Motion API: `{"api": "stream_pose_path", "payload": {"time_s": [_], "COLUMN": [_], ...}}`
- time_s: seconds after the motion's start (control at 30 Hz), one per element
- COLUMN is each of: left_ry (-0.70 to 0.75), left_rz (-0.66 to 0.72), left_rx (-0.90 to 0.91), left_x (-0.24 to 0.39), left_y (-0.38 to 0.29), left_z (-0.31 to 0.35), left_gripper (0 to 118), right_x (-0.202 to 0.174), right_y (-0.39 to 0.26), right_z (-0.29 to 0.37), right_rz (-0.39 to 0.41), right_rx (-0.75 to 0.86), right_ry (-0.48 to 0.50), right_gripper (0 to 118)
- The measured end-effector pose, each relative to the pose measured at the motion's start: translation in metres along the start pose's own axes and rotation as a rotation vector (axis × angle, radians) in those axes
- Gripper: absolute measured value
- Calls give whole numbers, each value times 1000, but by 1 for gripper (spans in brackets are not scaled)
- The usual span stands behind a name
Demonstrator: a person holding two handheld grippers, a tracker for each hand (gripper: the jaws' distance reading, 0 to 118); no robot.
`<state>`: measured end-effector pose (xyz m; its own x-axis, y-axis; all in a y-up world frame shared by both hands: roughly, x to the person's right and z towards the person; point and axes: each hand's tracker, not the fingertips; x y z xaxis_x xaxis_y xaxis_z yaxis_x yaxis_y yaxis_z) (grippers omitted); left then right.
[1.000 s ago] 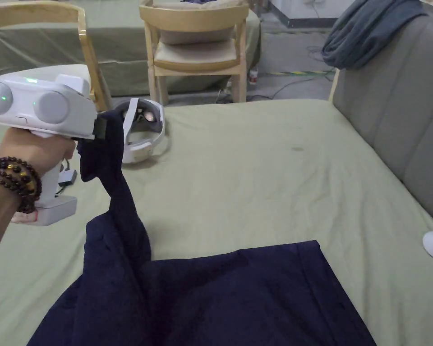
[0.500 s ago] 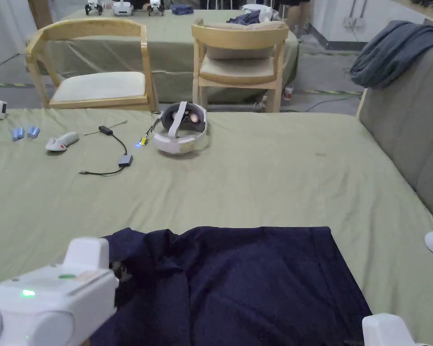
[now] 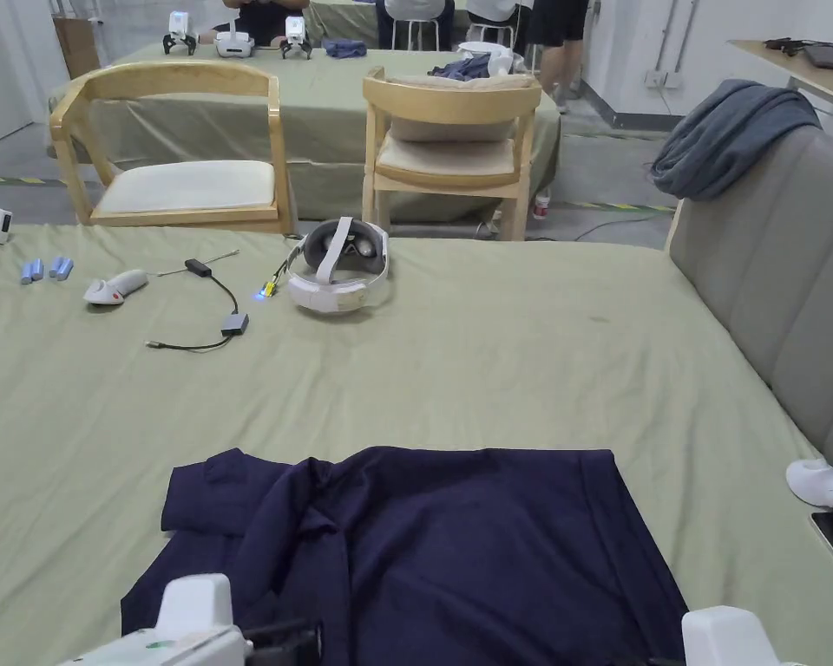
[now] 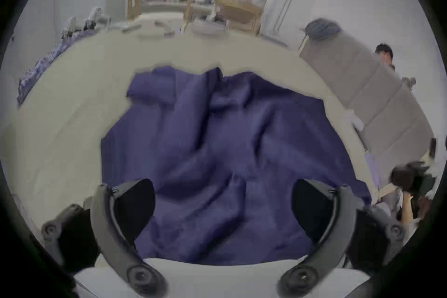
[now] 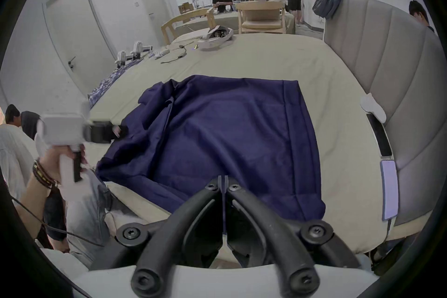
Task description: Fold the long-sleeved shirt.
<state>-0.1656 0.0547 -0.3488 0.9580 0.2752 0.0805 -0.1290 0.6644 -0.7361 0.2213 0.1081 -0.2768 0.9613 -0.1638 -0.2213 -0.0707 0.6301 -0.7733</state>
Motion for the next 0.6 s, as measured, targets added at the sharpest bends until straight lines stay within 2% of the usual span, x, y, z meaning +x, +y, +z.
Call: {"api": "stream_pose_path", "payload": {"time_s": [0.03, 0.07, 0.1, 0.13, 0.17, 0.23, 0.33, 0.43, 0.47, 0.5, 0.53, 0.57, 0.6], "left_ry": [10, 21, 36, 25, 8, 44, 104, 84, 91, 114, 113, 129, 139], "left_rz": [-11, -16, -10, 4, 1, -11, -94, -81, -85, -113, -129, -170, -175], "left_rx": [31, 48, 61, 96, 103, 120, 118, 61, 17, -40, 1, -65, -85], "left_x": [-1, -2, -9, -12, -17, -24, -35, -57, -61, -59, -68, -75, -78], "left_y": [10, 22, 31, 45, 59, 84, 119, 151, 157, 163, 168, 169, 168], "left_z": [9, 19, 19, 25, 26, 14, -22, -80, -103, -112, -130, -156, -168], "left_gripper": [106, 102, 84, 48, 7, 4, 7, 32, 80, 108, 108, 99, 94], "right_x": [1, 2, 2, 2, 2, 2, 4, 5, 1, 0, 0, 1, 2], "right_y": [0, 0, 0, 0, 1, 2, 2, 4, 6, 8, 8, 9, 9], "right_z": [-2, -4, -5, -8, -10, -13, -23, -30, -30, -31, -32, -34, -34], "right_rz": [-4, -8, -11, -11, -10, -10, -16, -20, -20, -22, -25, -27, -28], "right_rx": [-3, -6, -9, -12, -16, -23, -32, -45, -50, -54, -59, -65, -67], "right_ry": [0, 3, 5, 4, 3, 5, 8, 9, 11, 12, 11, 10, 9], "right_gripper": [0, 0, 0, 0, 0, 0, 0, 0, 0, 0, 0, 0, 0]}}
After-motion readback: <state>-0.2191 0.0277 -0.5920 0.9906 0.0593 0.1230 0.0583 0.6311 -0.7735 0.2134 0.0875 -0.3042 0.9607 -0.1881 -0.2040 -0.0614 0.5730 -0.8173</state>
